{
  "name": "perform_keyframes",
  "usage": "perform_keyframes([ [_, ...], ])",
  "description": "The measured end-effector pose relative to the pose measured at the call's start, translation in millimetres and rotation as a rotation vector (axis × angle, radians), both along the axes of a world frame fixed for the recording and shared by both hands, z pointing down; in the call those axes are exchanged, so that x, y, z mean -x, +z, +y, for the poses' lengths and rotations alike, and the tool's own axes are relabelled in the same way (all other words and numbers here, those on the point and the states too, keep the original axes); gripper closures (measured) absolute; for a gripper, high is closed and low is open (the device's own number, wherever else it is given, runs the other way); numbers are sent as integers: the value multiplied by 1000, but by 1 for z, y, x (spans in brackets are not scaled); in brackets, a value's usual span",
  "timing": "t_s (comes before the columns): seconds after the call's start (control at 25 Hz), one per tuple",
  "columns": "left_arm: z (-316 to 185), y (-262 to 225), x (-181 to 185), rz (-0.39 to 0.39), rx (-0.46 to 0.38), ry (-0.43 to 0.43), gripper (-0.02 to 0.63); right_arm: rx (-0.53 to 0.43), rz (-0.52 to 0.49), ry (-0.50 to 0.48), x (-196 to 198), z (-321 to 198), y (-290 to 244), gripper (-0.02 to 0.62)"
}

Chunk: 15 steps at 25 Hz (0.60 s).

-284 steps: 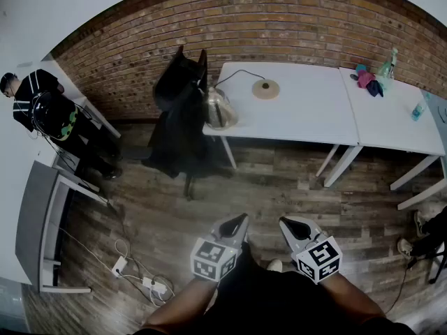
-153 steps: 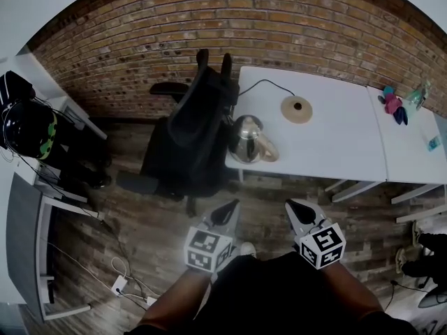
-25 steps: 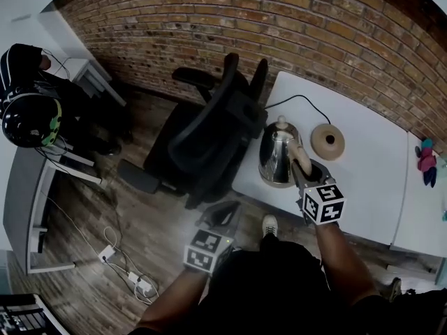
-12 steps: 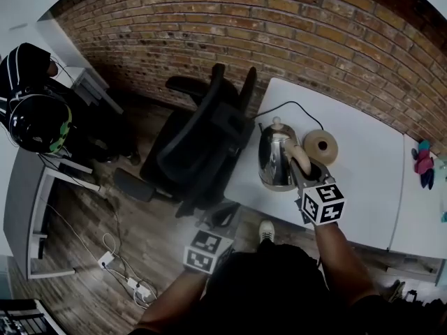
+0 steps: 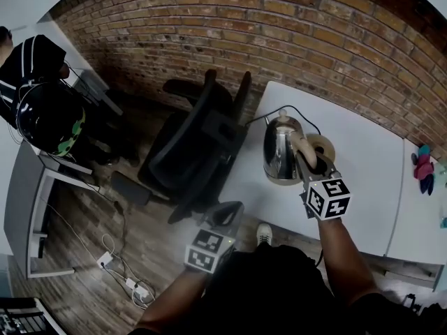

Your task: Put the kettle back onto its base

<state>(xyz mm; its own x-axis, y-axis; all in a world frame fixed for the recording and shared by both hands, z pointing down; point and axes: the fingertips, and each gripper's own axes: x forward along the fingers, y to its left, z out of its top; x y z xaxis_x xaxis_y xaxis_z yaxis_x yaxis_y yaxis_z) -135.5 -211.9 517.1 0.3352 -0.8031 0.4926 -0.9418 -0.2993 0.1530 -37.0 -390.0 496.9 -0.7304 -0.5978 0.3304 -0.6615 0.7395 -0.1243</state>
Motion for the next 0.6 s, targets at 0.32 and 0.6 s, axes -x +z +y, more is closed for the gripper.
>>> perform_keyframes([
  [0.32, -21, -2, -12, -6, -2, 14, 604, -5, -5, 45, -22, -37, -7, 499],
  [0.6, -38, 2, -19, -6, 2, 23, 606, -20, 4, 97, -47, -69, -10, 499],
])
